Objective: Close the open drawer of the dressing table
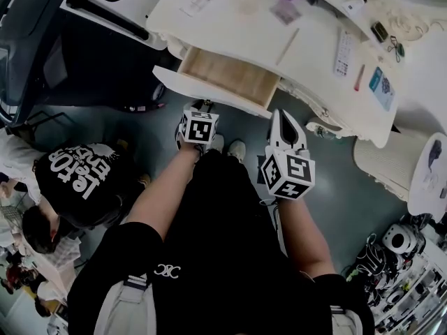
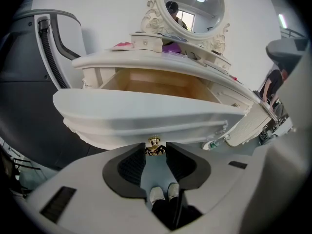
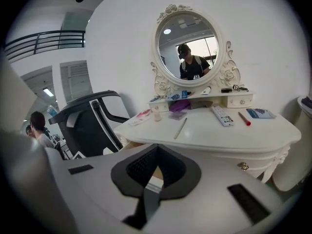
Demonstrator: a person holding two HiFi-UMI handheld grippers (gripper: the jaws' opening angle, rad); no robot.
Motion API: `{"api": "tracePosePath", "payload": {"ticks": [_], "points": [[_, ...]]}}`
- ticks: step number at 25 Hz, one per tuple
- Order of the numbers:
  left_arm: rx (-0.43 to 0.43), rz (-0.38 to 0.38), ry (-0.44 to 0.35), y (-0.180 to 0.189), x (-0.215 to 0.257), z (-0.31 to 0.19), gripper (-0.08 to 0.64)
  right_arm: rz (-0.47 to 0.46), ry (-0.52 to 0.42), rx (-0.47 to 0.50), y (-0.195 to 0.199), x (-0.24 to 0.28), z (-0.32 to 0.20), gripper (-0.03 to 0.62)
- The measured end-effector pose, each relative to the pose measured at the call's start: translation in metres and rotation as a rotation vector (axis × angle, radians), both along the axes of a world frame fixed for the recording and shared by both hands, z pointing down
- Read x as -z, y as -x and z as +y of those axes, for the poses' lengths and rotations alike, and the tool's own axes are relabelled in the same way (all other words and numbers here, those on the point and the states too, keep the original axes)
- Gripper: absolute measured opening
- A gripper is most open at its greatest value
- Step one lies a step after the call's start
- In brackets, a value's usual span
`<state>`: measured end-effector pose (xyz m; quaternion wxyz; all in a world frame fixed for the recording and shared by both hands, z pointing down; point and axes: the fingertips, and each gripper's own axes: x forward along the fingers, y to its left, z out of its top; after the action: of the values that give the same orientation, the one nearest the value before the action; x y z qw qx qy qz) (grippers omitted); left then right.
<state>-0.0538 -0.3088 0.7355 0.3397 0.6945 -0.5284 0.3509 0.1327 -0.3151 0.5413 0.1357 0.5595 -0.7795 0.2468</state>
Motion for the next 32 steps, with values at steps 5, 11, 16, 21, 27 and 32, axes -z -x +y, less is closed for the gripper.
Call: {"api": "tracePosePath", "payload": {"ticks": [5,11,16,21,27,32], "points": [[0.02,0.013,-0.041,-0.005,0.002,-0.025,0.137,0.004,0.012,-0.03,-0.017,-0.001,-0.005,0.009],[0.026,0.028,-0.108,-0.013,0.002,-0.064,0.137,0.021,0.018,-0.063,-0.033,-0.007,-0.015,0.009],[0.041,0.054,-0.179,-0.02,0.003,-0.098,0.137,0.037,0.017,-0.076,-0.044,-0.007,-0.021,0.009],[0.049,0.07,-0.195,-0.029,0.003,-0.123,0.137,0.052,0.029,-0.097,-0.057,-0.01,-0.021,0.009],[0.064,0.089,-0.203,-0.031,0.004,-0.147,0.135,0.058,0.026,-0.103,-0.062,-0.007,-0.022,0.009],[0.075,0.097,-0.214,-0.032,0.005,-0.149,0.135,0.051,0.029,-0.1,-0.063,-0.009,-0.019,0.009]]}}
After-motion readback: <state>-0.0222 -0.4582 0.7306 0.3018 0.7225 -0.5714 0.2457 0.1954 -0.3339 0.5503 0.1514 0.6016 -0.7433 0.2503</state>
